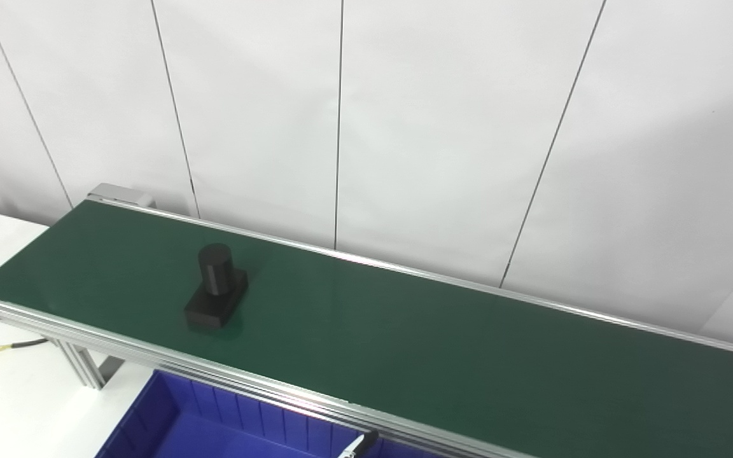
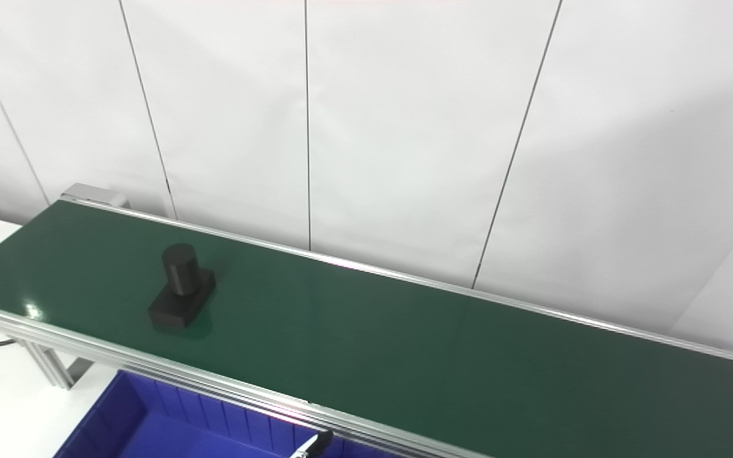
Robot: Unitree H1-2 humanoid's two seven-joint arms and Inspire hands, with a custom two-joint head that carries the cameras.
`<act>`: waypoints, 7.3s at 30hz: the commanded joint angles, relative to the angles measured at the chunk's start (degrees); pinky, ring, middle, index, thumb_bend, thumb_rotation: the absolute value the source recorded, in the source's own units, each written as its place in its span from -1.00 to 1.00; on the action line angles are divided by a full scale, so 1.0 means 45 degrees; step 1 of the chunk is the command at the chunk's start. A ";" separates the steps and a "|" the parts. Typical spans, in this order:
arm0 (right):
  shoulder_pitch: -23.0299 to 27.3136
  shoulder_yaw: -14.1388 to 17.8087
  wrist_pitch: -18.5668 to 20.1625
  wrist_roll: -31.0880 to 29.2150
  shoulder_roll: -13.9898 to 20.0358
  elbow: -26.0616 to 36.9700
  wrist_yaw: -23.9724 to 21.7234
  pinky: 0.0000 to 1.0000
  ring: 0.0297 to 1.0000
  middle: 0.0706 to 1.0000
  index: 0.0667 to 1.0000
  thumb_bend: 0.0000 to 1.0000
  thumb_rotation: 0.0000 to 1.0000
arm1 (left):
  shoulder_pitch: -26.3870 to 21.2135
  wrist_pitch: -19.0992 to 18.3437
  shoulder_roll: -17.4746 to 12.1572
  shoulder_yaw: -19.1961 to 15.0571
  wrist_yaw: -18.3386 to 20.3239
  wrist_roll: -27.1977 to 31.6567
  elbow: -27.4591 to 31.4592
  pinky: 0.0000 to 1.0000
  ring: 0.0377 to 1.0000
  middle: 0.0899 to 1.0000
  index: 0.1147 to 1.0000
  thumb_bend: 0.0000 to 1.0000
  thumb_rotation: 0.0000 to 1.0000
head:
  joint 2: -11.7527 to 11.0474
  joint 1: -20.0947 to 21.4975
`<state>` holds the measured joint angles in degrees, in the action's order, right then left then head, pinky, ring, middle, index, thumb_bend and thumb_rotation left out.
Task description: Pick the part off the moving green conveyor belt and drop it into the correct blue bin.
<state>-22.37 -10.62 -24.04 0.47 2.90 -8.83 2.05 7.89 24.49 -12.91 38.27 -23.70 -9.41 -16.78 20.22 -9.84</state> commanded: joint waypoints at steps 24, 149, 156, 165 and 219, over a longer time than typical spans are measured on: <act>0.0128 0.1724 -0.0642 -0.0005 -0.0669 0.3043 -0.0753 1.00 1.00 1.00 1.00 0.18 0.42 | -0.1119 0.0543 -0.0434 0.1690 -0.2392 -0.0431 -0.0369 0.75 0.84 0.85 0.81 0.52 0.75 | -0.0006 0.0196; 1.3596 -0.1904 0.6616 0.6838 -0.0861 -0.5986 0.0043 0.82 0.87 0.93 0.95 1.00 0.22 | 0.2164 0.0542 0.2090 -0.5303 0.6260 0.1766 0.2138 1.00 1.00 1.00 1.00 0.75 1.00 | 0.2943 0.5205; 1.4087 -0.2176 0.6091 0.6681 -0.1217 -0.7473 0.0415 0.83 0.88 0.92 0.95 1.00 0.24 | 0.2153 0.0542 0.1715 -0.4648 0.5290 0.1200 0.2362 1.00 1.00 1.00 1.00 0.76 1.00 | 0.3022 0.5169; 1.4486 -0.2626 0.5978 0.6644 -0.1699 -0.8750 0.0706 0.84 0.88 0.93 0.97 1.00 0.19 | 0.2108 0.0542 0.1159 -0.3789 0.4514 0.1262 0.2526 1.00 1.00 1.00 1.00 0.74 1.00 | 0.3111 0.5161; 0.9797 -0.0032 0.2437 0.3328 -0.1689 -0.2824 0.4284 -0.13 -0.15 -0.06 -0.10 0.03 -1.00 | 0.2568 0.0543 0.1471 -0.3972 0.5194 0.1747 0.3240 1.00 1.00 1.00 1.00 0.75 1.00 | 0.4663 0.4483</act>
<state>22.02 -11.28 -14.73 16.31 -5.45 -29.76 24.38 18.95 24.74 -6.74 20.29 -1.03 -1.53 -5.25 41.13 10.37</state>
